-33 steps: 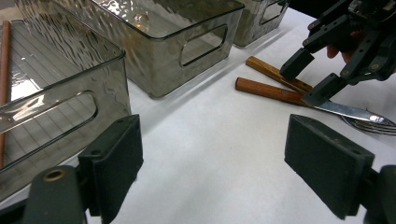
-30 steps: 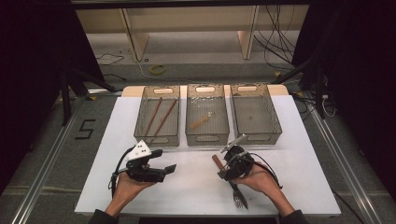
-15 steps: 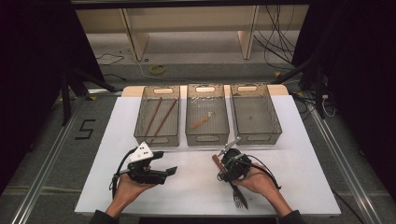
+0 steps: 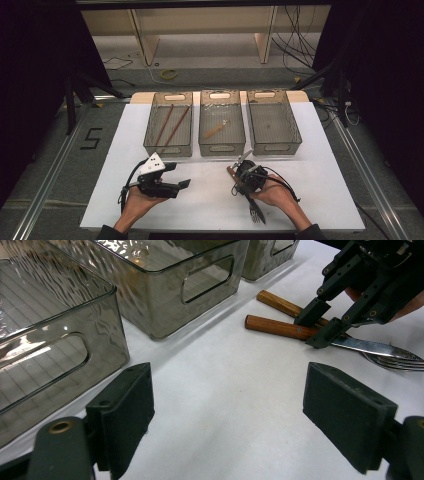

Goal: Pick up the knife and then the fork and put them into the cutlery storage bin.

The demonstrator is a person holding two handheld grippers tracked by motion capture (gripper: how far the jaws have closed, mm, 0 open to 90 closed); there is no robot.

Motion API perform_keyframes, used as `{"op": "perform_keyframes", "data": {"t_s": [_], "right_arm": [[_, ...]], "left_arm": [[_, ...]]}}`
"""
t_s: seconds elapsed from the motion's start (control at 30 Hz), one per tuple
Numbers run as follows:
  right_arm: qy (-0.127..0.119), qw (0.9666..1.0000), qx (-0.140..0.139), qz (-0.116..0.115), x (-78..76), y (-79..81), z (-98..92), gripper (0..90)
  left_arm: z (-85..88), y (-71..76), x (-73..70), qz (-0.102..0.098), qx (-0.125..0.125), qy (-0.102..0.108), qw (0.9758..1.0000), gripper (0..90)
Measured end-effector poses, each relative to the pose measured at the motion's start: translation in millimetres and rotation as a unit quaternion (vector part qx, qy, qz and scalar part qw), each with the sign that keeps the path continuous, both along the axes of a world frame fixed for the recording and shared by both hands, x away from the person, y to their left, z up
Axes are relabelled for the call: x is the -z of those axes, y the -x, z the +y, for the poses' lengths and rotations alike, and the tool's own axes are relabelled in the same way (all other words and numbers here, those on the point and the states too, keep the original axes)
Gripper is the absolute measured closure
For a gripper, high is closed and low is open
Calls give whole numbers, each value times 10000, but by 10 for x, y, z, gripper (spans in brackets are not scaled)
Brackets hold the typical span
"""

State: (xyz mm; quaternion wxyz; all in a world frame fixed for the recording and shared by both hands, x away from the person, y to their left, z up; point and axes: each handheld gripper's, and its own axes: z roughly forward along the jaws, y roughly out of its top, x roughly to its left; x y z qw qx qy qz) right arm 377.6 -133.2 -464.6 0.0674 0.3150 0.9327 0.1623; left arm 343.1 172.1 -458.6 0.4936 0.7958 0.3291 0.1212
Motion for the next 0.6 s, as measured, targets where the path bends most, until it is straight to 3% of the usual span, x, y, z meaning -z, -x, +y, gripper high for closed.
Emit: {"op": "perform_keyframes", "data": {"t_s": [0.37,0.6], "right_arm": [[34,9999,-10,139,-18,-45,33,770],[23,9999,-26,156,-28,-57,34,775]], "left_arm": [[3,-2,5,3,6,-15,10000,203],[11,-11,18,5,9,-19,10000,207]]}}
